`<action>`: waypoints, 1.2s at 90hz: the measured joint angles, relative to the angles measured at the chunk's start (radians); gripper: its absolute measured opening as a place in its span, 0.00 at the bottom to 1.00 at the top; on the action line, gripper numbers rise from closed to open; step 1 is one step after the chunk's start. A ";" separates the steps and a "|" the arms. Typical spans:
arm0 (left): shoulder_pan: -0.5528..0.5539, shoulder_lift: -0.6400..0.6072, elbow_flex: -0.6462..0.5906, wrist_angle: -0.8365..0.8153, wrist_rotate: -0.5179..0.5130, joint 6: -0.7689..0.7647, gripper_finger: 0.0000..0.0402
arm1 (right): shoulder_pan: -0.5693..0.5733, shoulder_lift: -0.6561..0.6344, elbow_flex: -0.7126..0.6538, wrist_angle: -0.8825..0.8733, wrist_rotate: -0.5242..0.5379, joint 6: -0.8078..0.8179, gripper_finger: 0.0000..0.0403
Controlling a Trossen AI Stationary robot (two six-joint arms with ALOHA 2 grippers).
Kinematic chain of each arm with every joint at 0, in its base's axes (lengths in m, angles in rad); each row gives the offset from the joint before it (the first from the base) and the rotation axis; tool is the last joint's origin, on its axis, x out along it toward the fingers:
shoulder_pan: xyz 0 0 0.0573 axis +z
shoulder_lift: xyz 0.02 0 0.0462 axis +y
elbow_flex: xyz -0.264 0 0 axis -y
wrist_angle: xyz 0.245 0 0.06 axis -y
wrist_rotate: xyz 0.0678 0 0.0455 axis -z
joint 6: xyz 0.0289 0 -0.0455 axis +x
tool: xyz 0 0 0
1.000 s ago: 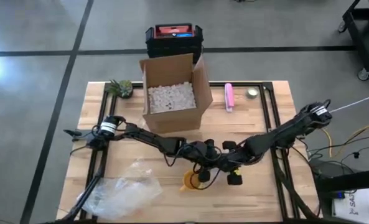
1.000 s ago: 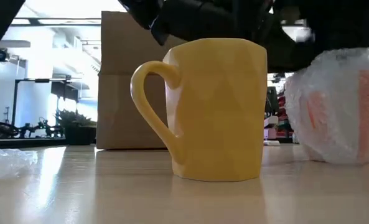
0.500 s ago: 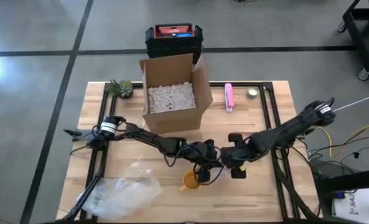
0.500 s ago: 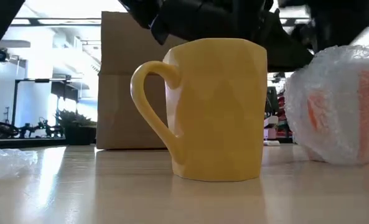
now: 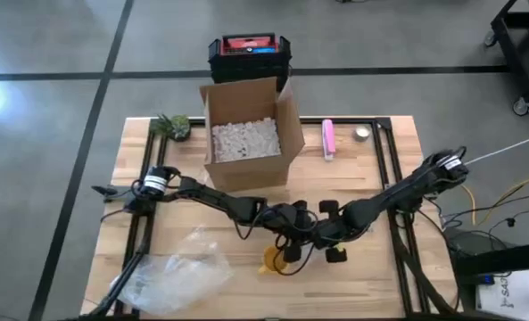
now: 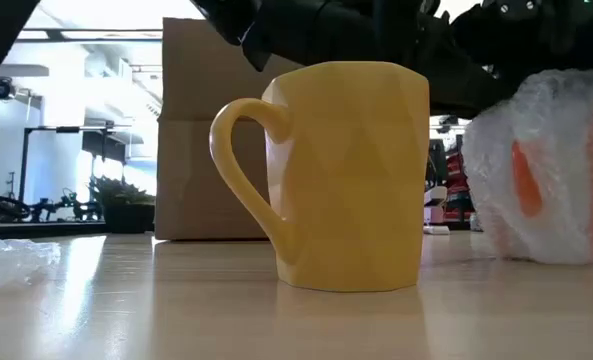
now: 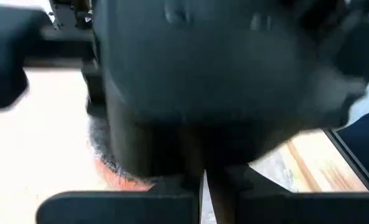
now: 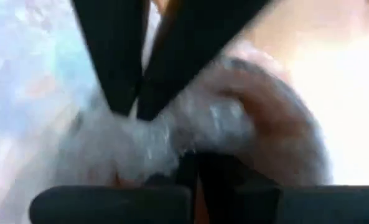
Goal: Wrap mug
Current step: Wrap the orange mug in the right transparent bubble wrap
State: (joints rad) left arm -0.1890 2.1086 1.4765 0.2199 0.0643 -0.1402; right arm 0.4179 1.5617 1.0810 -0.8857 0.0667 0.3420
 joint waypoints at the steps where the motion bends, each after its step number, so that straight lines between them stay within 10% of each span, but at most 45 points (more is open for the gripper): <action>1: 0.000 0.000 0.000 0.000 0.000 0.000 0.00 | 0.000 -0.004 0.007 -0.008 0.000 0.000 0.00; 37: 0.000 -0.001 0.000 -0.001 -0.002 0.000 0.00 | 0.028 -0.129 0.120 -0.032 -0.112 0.051 0.00; 108: 0.000 -0.001 0.000 0.008 -0.002 0.000 0.00 | -0.012 -0.059 -0.208 0.328 -0.059 0.078 0.00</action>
State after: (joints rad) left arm -0.1886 2.1075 1.4763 0.2283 0.0624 -0.1402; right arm 0.4055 1.5026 0.8728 -0.5579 0.0076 0.4205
